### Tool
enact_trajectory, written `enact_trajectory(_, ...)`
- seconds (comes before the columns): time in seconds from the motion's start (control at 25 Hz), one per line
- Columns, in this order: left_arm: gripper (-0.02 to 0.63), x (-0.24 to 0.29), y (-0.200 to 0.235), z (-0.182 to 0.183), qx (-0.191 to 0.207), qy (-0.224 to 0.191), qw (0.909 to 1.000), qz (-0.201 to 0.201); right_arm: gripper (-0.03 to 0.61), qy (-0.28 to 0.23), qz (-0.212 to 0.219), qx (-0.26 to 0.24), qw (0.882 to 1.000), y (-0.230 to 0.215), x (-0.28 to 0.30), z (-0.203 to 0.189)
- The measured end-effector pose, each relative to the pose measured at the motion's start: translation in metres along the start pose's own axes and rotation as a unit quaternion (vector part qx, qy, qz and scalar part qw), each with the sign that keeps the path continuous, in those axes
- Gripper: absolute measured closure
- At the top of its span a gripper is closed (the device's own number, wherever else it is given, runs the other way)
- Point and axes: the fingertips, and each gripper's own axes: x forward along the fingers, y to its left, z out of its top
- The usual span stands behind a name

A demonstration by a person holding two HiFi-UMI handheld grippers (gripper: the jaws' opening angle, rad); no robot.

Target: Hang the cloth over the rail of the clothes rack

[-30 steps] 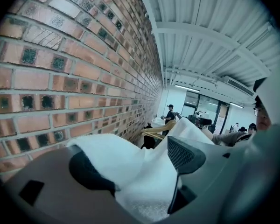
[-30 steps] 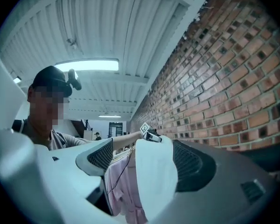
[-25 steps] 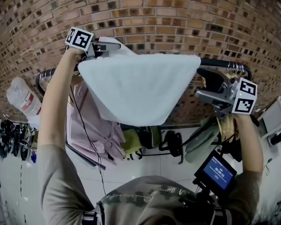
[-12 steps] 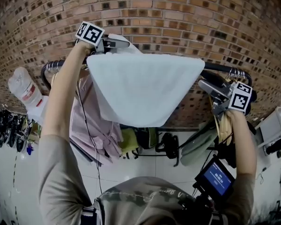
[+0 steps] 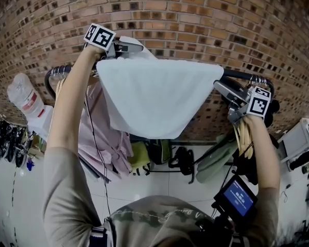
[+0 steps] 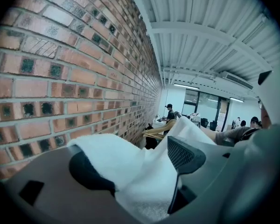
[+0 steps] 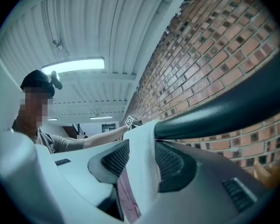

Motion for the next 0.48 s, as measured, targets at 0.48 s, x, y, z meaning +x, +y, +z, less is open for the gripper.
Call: enact_trajectory(0.48, 0.225, 0.0007, -0.0038, 0.0081, 0.020, -0.017, 0.9996, -0.003, 0.555, 0.014, 0.016, 0.022, 1.000, -0.0005, -0.0003, -0.0003)
